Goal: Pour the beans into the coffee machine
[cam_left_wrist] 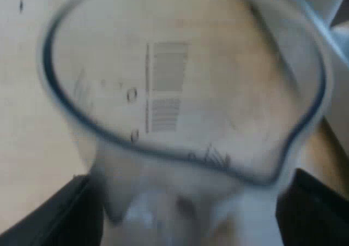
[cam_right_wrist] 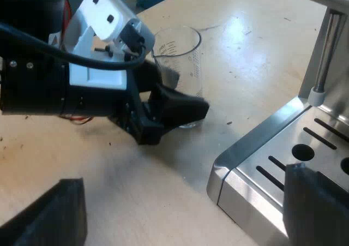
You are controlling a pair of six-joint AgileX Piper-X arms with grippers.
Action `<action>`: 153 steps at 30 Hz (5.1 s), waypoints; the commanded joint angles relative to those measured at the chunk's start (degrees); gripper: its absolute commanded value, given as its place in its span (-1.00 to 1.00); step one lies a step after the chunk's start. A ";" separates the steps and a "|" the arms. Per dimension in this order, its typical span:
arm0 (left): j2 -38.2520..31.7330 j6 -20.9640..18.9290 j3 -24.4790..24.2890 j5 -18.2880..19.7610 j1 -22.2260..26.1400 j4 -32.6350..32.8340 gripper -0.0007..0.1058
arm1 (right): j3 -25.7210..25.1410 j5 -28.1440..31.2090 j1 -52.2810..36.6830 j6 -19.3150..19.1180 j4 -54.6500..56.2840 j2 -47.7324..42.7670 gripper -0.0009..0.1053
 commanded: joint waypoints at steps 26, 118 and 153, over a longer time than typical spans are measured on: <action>-36.11 2.05 -0.36 -3.90 -0.25 50.90 0.27 | -0.22 1.55 -0.01 0.99 11.34 -9.44 0.50; -92.69 1.51 -27.50 -4.72 -5.63 94.79 0.27 | 0.20 0.61 -52.40 -5.52 58.41 -80.60 0.50; -92.59 0.58 -9.84 -10.19 -5.63 94.11 0.27 | 21.75 -2.46 -52.11 -0.56 60.48 -82.59 0.50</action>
